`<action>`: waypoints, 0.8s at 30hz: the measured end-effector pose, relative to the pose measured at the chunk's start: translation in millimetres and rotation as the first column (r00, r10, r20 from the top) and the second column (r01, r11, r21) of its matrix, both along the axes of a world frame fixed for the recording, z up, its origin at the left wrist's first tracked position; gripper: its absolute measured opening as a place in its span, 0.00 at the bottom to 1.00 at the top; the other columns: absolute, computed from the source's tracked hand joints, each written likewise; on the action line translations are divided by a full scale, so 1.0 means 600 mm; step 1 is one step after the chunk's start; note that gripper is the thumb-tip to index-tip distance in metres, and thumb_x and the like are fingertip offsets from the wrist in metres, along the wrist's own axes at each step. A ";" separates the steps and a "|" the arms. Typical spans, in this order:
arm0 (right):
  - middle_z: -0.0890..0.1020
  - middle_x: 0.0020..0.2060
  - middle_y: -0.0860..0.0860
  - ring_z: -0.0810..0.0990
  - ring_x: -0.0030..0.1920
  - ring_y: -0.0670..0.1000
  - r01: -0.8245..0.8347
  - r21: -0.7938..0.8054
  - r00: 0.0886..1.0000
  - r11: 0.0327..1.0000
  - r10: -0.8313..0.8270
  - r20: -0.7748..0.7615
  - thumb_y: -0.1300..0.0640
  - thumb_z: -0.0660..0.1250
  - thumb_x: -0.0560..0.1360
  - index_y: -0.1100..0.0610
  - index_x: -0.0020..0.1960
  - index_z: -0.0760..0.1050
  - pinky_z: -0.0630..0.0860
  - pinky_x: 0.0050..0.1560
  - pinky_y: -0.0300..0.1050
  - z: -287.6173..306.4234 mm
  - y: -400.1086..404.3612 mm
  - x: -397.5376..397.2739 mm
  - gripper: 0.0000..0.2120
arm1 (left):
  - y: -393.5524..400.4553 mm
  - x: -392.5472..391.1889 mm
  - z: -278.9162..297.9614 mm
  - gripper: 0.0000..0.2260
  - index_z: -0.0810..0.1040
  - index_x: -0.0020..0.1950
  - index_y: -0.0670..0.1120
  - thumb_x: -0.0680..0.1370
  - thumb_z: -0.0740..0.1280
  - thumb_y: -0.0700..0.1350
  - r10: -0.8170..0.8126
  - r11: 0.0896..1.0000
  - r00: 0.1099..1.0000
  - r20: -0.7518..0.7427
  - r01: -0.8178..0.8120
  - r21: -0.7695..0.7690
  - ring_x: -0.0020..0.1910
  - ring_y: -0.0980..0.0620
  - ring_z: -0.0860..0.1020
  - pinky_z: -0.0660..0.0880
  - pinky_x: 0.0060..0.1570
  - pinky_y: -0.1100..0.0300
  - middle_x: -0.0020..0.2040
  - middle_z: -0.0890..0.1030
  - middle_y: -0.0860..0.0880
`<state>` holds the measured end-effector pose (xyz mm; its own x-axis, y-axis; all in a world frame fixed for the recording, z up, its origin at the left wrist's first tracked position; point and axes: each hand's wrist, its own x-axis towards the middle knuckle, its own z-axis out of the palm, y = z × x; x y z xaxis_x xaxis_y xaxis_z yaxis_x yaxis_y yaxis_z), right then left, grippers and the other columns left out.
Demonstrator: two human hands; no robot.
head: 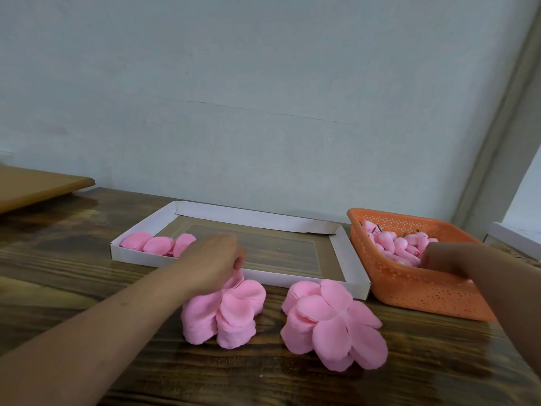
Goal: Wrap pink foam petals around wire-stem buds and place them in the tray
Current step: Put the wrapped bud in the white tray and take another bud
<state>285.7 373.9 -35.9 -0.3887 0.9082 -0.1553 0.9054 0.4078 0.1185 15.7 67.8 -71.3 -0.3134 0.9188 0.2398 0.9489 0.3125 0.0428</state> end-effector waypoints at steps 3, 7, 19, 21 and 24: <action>0.67 0.66 0.56 0.72 0.60 0.52 -0.006 0.019 1.000 1.000 0.006 0.015 0.50 0.61 0.77 0.60 0.74 0.56 0.70 0.62 0.46 0.000 -0.003 -0.002 0.30 | -0.003 -0.001 0.003 0.04 0.77 0.41 0.48 0.73 0.64 0.41 -0.002 1.000 1.000 -0.012 0.002 -0.002 0.45 0.50 0.75 0.69 0.39 0.59 0.44 0.79 0.50; 0.69 0.66 0.57 0.74 0.59 0.51 -0.048 0.050 0.996 0.998 0.044 0.072 0.52 0.59 0.77 0.60 0.74 0.54 0.71 0.62 0.44 0.004 -0.010 -0.006 0.29 | -0.009 -0.002 0.007 0.07 0.80 0.49 0.52 0.75 0.63 0.43 -0.086 0.994 0.992 0.088 0.091 -0.058 0.49 0.51 0.76 0.74 0.49 0.56 0.48 0.79 0.52; 0.77 0.58 0.56 0.78 0.55 0.52 -0.114 0.075 0.991 0.991 0.108 0.081 0.53 0.62 0.77 0.58 0.67 0.66 0.73 0.60 0.45 0.012 -0.027 -0.005 0.20 | -0.004 -0.006 0.009 0.18 0.77 0.64 0.53 0.76 0.62 0.39 -0.142 0.973 0.982 0.121 0.161 -0.163 0.56 0.51 0.76 0.74 0.56 0.53 0.58 0.79 0.52; 0.77 0.57 0.56 0.78 0.55 0.52 -0.101 0.069 0.994 0.993 0.098 0.054 0.54 0.62 0.76 0.58 0.67 0.65 0.74 0.59 0.45 0.011 -0.029 -0.005 0.21 | -0.001 -0.005 0.006 0.15 0.80 0.60 0.51 0.77 0.62 0.39 -0.175 0.967 0.981 0.082 0.187 -0.174 0.50 0.50 0.76 0.75 0.52 0.54 0.53 0.80 0.50; 0.78 0.55 0.56 0.78 0.54 0.52 -0.100 0.069 0.995 0.993 0.099 0.026 0.55 0.63 0.76 0.58 0.68 0.63 0.74 0.57 0.43 0.012 -0.032 -0.005 0.23 | -0.002 -0.003 0.004 0.08 0.81 0.49 0.49 0.77 0.63 0.42 -0.149 0.982 0.988 0.045 0.153 -0.108 0.42 0.52 0.73 0.72 0.45 0.58 0.47 0.81 0.48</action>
<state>282.8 354.9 -28.8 -0.4750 0.8741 -0.1022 0.8575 0.4858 0.1694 13.9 66.7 -69.0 -0.1755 0.9766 0.1246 0.9840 0.1703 0.0515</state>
